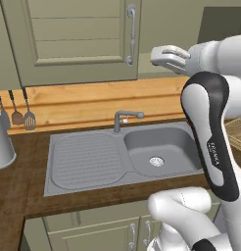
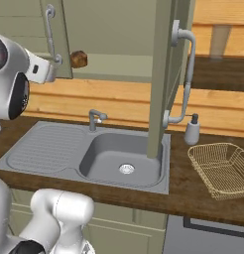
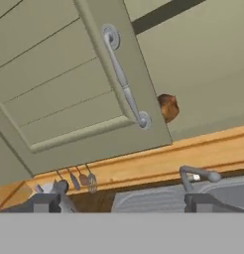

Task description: Open the cabinet, pick up the bread from the cabinet and place it in the basket. Then move the basket to the dining counter.

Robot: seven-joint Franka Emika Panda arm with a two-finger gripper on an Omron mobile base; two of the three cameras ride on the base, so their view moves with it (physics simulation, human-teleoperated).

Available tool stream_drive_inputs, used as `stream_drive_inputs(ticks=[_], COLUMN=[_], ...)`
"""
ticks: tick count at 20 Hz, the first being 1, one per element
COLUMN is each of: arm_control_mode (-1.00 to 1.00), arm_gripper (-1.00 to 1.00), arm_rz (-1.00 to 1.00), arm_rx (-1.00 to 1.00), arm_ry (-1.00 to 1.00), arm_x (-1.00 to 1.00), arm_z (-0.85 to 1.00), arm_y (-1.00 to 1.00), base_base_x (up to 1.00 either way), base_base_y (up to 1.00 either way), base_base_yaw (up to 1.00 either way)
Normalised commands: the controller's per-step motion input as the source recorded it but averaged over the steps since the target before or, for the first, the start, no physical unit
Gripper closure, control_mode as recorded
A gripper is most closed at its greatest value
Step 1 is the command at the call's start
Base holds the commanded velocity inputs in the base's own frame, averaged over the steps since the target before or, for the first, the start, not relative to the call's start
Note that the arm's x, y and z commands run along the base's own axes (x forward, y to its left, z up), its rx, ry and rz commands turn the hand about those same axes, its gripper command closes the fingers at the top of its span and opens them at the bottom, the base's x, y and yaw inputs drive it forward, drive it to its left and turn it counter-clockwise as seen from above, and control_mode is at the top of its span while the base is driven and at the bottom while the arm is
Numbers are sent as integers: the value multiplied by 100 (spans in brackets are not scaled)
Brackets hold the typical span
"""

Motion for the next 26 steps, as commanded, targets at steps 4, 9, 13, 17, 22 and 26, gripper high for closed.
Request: stream_drive_inputs(ticks=[4, 9, 13, 17, 22, 26], arm_control_mode=[-100, -100, -100, -100, -100, -100], arm_gripper=[-100, -100, -100, -100, -100, -100], arm_rz=[0, 0, -2, -8, -9, -10], arm_rx=[-28, -13, -14, -14, -11, -2], arm_ry=[0, -10, -5, -5, -11, -5], arm_x=[28, 48, 56, 40, 47, 49], arm_z=[57, 18, 0, -3, -22, -24], arm_y=[5, 37, 25, 2, 0, 0], base_base_x=[0, 0, 0, 0, 0, 0], base_base_y=[0, 0, 0, 0, 0, 0], base_base_yaw=[0, 0, 0, 0, 0, 0])
